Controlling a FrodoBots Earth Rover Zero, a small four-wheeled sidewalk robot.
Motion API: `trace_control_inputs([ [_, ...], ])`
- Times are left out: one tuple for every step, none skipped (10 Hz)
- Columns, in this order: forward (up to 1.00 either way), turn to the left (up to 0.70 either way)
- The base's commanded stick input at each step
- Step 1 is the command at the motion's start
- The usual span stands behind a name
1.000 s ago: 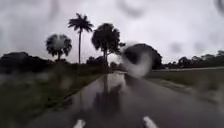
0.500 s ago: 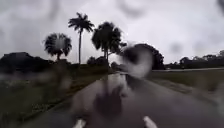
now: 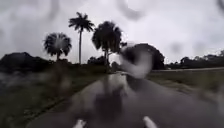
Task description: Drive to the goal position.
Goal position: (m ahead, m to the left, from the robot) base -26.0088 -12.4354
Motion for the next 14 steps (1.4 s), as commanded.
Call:
trace_control_inputs([
  [0.00,-0.85],
  [0.00,-0.85],
  [0.00,-0.85],
  [0.00,-0.85],
  [0.00,-0.85],
  [0.00,-0.85],
  [0.00,-0.85],
  [0.00,-0.85],
  [0.00,-0.85],
  [0.00,-0.85],
  [0.00,-0.85],
  [0.00,-0.85],
  [0.00,-0.85],
  [0.00,-0.85],
])
